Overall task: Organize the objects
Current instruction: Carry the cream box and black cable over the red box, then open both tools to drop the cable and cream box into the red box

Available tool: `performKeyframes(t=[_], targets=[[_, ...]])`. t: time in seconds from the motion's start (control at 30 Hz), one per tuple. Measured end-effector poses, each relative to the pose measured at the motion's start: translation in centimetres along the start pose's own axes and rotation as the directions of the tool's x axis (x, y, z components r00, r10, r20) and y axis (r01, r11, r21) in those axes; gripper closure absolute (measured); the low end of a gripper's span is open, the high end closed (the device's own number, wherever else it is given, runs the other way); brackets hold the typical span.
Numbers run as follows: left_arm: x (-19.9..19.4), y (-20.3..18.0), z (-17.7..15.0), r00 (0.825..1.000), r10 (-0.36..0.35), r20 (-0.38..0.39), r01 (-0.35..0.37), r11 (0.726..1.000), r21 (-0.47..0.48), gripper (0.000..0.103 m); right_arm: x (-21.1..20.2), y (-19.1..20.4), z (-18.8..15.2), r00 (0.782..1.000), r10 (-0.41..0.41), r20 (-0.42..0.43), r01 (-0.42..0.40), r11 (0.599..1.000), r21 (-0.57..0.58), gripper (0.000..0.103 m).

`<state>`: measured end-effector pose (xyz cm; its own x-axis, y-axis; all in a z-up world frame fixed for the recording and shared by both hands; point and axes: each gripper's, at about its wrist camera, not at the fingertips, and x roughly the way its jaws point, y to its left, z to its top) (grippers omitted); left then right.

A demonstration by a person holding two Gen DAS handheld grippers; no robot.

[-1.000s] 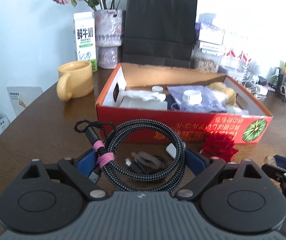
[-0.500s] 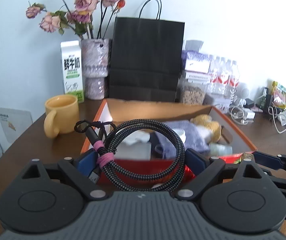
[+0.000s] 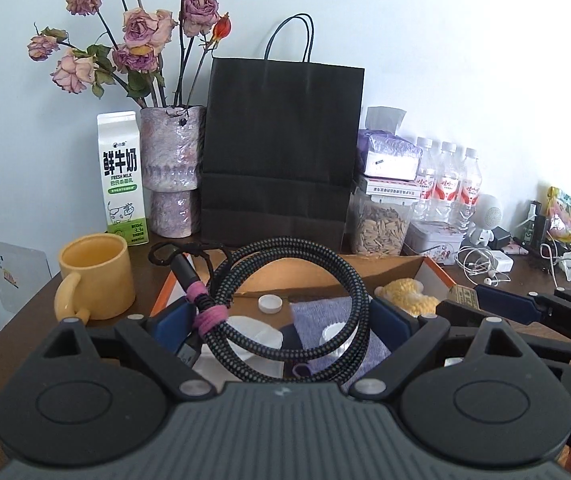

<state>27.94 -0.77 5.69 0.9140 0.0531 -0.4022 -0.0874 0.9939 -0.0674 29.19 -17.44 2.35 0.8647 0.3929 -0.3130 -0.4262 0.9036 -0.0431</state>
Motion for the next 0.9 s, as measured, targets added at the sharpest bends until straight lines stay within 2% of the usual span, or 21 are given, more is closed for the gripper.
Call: performKeyframes(t=[0.27, 0.4, 0.7, 0.77, 0.83, 0.9], targets=[[3.8, 0.2, 0.8, 1.000, -0.001, -0.003, 0.001, 1.000, -0.023, 0.008, 3.9, -2.0, -0.1, 1.000, -0.003, -0.015, 0.004, 0.999, 0.046, 0.071], [5.8, 0.4, 0.8, 0.999, 0.016, -0.028, -0.016, 1.000, -0.017, 0.008, 5.7, -3.1, -0.7, 0.999, 0.020, -0.048, -0.016, 0.996, 0.087, 0.071], [7.1, 0.7, 0.1, 0.998, 0.030, -0.063, -0.031, 0.999, -0.015, 0.007, 6.6, -3.4, -1.8, 0.995, 0.023, -0.098, -0.015, 0.996, 0.085, 0.070], [7.2, 0.9, 0.0, 0.997, 0.031, -0.071, -0.033, 0.999, -0.022, 0.000, 6.5, -3.2, -2.0, 0.995, 0.014, -0.103, -0.006, 0.997, 0.073, 0.054], [7.1, 0.9, -0.1, 0.998, 0.023, -0.062, -0.025, 0.999, -0.022, 0.000, 6.5, -2.9, -2.0, 0.994, 0.013, -0.105, -0.006, 0.998, 0.063, 0.002], [7.1, 0.9, -0.1, 0.998, 0.030, -0.058, -0.031, 0.999, -0.017, 0.000, 6.3, -2.7, -2.0, 0.996, 0.003, -0.090, 0.002, 0.998, 0.055, 0.000]])
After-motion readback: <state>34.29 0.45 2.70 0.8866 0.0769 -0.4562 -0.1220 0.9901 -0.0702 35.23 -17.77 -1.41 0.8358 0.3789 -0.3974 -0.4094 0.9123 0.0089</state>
